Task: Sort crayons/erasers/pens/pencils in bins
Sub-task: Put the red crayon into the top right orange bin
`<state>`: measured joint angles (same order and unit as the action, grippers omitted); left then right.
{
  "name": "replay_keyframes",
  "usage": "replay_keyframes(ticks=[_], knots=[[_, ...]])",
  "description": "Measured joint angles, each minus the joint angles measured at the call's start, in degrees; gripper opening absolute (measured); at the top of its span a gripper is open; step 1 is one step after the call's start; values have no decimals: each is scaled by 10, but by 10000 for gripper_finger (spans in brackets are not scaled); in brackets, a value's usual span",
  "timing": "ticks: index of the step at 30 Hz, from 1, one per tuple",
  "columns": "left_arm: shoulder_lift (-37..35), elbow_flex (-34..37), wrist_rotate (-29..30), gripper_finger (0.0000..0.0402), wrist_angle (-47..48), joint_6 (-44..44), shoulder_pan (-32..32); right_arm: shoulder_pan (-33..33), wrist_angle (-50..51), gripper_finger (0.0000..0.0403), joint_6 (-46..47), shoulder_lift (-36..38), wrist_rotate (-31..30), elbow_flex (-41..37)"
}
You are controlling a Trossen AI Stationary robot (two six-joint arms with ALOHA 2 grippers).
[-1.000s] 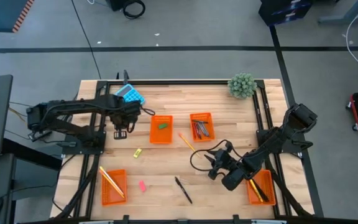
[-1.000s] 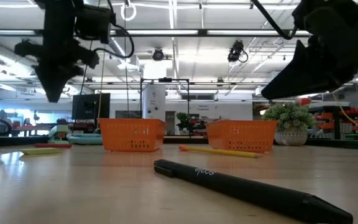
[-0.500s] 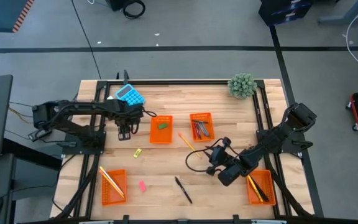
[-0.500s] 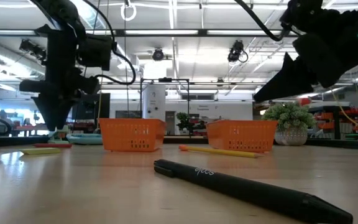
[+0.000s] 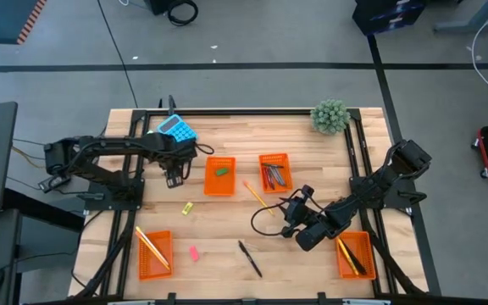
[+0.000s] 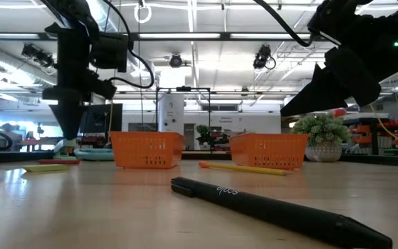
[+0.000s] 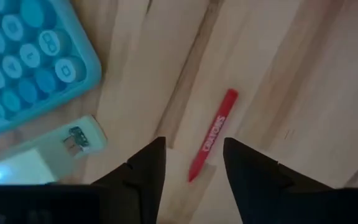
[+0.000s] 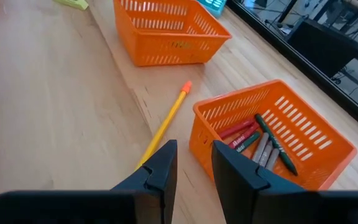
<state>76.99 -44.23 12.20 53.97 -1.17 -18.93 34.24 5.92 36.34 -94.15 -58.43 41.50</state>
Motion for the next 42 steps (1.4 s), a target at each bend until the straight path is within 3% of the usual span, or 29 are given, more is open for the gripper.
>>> replay_keyframes(ticks=[5,11,20,26,32,42], knots=[[0,15,-24,168,2,137,12,0,0,106,-3,0,2,0],[0,37,-38,167,-2,215,22,-9,0,106,-46,0,-8,0],[4,79,-32,166,-94,229,18,-54,-3,106,-206,0,-62,20],[27,83,-16,167,-77,218,17,-96,-3,106,-324,0,-61,76],[29,83,29,166,-100,192,17,-132,-3,106,-384,0,-12,117],[53,82,16,149,-113,184,16,-176,-4,106,-450,0,33,122]])
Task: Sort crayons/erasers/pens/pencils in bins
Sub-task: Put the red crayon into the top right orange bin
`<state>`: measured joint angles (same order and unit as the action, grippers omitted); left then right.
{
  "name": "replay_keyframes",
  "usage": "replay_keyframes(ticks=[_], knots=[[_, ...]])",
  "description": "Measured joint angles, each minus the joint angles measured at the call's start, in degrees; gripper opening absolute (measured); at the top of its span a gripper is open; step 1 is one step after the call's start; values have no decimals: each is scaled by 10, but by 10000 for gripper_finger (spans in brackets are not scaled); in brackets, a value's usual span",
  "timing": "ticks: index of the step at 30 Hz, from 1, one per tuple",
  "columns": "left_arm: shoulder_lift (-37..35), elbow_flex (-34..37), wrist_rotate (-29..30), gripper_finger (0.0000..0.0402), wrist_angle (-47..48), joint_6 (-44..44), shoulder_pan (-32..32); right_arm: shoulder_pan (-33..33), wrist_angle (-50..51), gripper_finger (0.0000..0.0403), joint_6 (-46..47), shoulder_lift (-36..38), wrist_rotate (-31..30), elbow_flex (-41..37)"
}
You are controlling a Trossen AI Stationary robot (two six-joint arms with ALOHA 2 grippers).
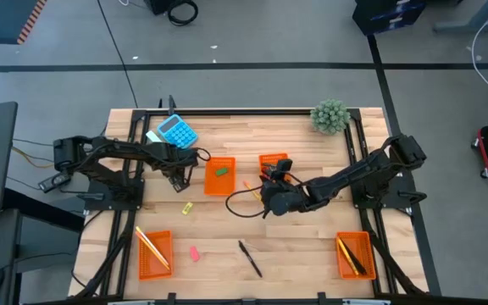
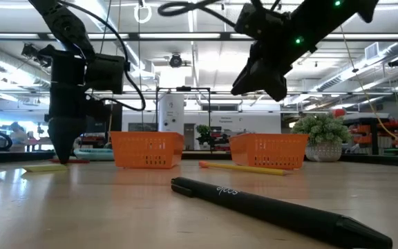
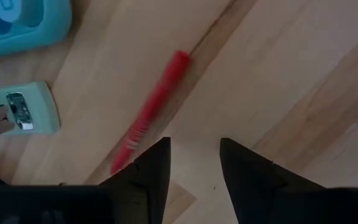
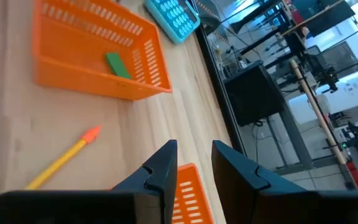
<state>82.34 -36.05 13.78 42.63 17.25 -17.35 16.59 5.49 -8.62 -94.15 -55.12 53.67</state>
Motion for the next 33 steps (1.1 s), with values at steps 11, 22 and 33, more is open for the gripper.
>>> replay_keyframes(ticks=[11,22,33], knots=[[20,-16,4,135,-1,-47,-17,-16,5,106,-23,0,72,0],[17,-34,145,130,-43,-105,-40,-13,45,106,-44,0,75,0],[17,-34,82,144,-46,-185,-101,-13,195,106,38,0,104,0]])
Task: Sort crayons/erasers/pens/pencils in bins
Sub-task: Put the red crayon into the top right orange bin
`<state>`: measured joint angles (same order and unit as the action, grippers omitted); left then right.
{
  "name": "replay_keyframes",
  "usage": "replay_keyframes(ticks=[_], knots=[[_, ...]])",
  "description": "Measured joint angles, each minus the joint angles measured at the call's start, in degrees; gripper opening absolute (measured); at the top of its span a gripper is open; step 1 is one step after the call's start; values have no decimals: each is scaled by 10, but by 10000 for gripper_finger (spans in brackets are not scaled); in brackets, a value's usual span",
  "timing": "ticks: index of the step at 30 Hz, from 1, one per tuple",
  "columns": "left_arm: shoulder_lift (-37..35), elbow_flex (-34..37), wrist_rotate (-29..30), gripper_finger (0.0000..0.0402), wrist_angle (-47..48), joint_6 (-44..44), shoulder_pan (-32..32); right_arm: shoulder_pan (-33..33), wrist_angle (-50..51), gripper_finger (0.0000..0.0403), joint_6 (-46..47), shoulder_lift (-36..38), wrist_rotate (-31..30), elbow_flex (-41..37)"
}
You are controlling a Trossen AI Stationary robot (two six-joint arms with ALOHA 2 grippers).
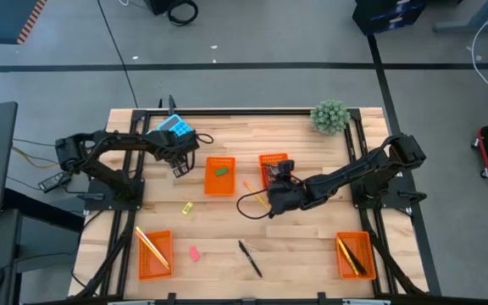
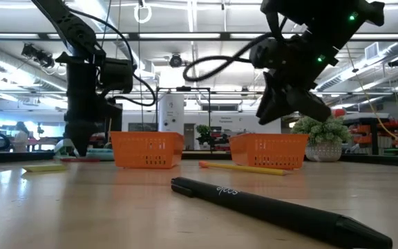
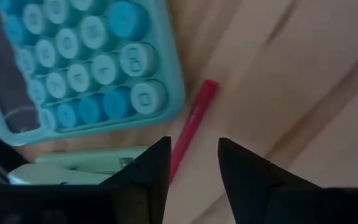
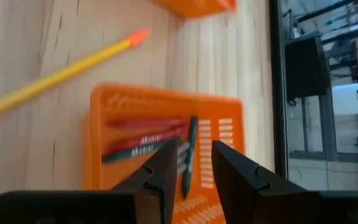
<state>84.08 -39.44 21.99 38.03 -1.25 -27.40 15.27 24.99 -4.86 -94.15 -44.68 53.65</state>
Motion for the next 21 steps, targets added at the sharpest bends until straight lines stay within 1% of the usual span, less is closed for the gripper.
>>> replay_keyframes(ticks=[4,9,14,17,21], knots=[[0,0,-27,151,3,-26,-11,0,26,106,17,0,0,0],[-1,0,-26,158,-8,-40,-36,0,26,106,21,0,0,0],[-1,0,-30,157,-29,-54,-73,0,25,106,19,0,0,0],[-1,0,-59,161,-29,-54,-92,0,25,106,17,0,0,0],[-1,7,-74,169,-24,-59,-104,-1,25,106,17,0,0,0]])
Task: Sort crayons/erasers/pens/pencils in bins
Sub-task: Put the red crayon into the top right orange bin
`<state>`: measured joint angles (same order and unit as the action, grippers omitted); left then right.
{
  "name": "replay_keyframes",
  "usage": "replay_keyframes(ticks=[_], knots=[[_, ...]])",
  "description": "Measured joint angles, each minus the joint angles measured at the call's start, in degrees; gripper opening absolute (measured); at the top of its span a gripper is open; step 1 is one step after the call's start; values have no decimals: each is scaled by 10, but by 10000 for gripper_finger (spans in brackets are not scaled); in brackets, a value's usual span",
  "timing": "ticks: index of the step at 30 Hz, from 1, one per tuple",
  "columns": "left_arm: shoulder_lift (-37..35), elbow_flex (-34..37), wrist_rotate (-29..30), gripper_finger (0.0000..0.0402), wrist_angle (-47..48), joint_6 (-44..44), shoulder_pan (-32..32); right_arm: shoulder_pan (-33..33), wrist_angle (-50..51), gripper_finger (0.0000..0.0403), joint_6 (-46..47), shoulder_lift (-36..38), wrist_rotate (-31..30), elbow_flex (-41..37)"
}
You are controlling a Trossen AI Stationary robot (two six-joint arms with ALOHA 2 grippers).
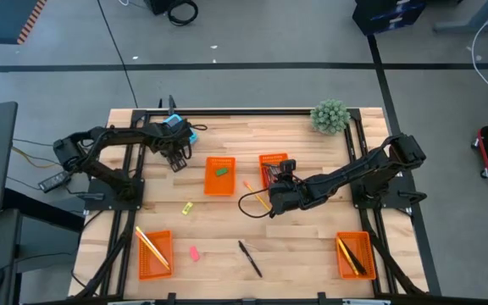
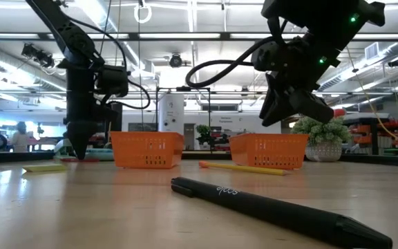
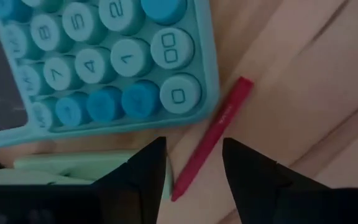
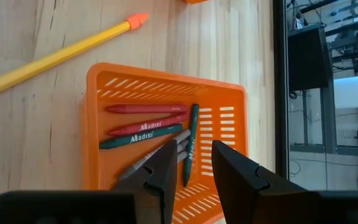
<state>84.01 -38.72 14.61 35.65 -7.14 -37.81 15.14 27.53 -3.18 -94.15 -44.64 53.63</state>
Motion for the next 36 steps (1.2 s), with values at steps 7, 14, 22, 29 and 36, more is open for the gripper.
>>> replay_keyframes(ticks=[7,14,22,29,36], knots=[[-1,15,-29,173,-18,-15,-1,0,0,106,0,0,0,0],[-1,18,-33,169,-22,0,-9,0,0,106,0,0,0,0],[0,18,-36,114,-22,3,-7,0,0,106,-4,0,0,0],[0,18,-72,34,-16,72,29,0,0,106,-2,0,0,0],[0,18,-92,47,-19,119,71,0,4,106,3,0,6,0]])
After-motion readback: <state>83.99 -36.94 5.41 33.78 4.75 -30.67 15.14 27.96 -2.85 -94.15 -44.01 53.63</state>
